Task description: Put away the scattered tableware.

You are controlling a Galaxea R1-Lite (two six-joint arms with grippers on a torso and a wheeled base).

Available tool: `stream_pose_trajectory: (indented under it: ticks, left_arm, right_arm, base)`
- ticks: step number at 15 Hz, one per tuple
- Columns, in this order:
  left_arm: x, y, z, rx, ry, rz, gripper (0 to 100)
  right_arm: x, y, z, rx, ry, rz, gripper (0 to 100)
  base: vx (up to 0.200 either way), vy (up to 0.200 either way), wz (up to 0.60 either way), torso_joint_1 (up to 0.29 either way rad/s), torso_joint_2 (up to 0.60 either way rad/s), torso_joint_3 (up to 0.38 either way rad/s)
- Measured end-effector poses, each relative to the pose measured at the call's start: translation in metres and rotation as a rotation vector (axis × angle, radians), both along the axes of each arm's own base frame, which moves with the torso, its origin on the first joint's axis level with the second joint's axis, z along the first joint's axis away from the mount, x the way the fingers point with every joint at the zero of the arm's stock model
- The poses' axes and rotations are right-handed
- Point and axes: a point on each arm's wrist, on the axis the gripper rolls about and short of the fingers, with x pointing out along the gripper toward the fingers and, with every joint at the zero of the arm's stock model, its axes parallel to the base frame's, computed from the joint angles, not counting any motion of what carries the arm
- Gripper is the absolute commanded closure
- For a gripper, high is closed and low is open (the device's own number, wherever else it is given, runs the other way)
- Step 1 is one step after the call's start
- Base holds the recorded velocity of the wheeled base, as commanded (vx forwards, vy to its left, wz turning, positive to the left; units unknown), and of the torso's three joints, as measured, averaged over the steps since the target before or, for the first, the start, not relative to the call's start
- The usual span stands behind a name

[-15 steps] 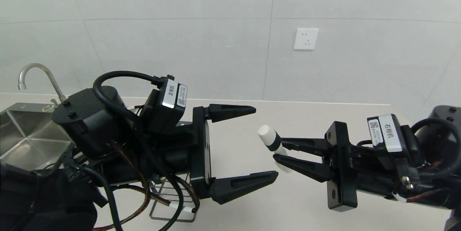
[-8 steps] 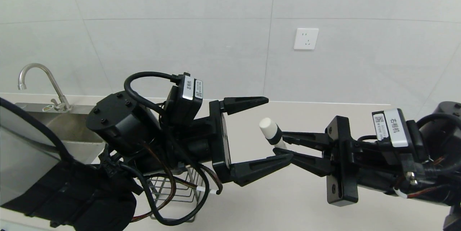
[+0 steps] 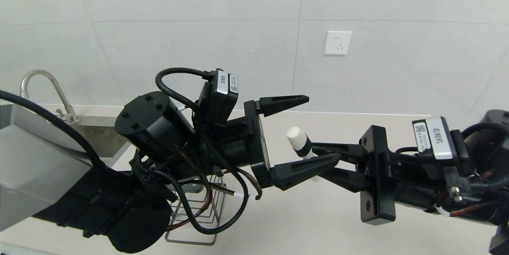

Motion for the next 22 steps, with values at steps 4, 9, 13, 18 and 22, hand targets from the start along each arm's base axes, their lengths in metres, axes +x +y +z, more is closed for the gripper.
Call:
stream_pose_trajectory:
  ticks: [4,9,13,18,22]
  left_arm:
    - [-0.002,-0.005,-0.001,0.000,0.002,-0.014,100]
    - [-0.006,-0.004,0.006,-0.015,-0.012,-0.020,100]
    - [-0.008,0.000,0.011,-0.031,-0.016,0.004,100]
    - [-0.002,0.015,0.014,-0.034,-0.015,0.057,100]
    - [0.001,0.030,0.010,-0.034,0.021,0.161,100]
  right_arm:
    - [0.001,0.000,0.001,0.002,-0.003,-0.001,100]
    - [0.007,0.002,0.010,0.026,-0.034,-0.013,0]
    - [0.008,0.003,0.012,0.032,-0.038,-0.034,0]
    - [-0.009,-0.026,0.004,0.009,-0.012,-0.089,0]
    - [-0.032,-0.065,0.013,0.041,-0.068,-0.200,0]
  base:
    - [0.000,0.000,0.00,0.000,0.00,0.000]
    - [0.000,0.000,0.00,0.000,0.00,0.000]
    - [0.000,0.000,0.00,0.000,0.00,0.000]
    - [0.000,0.000,0.00,0.000,0.00,0.000]
    - [0.000,0.000,0.00,0.000,0.00,0.000]
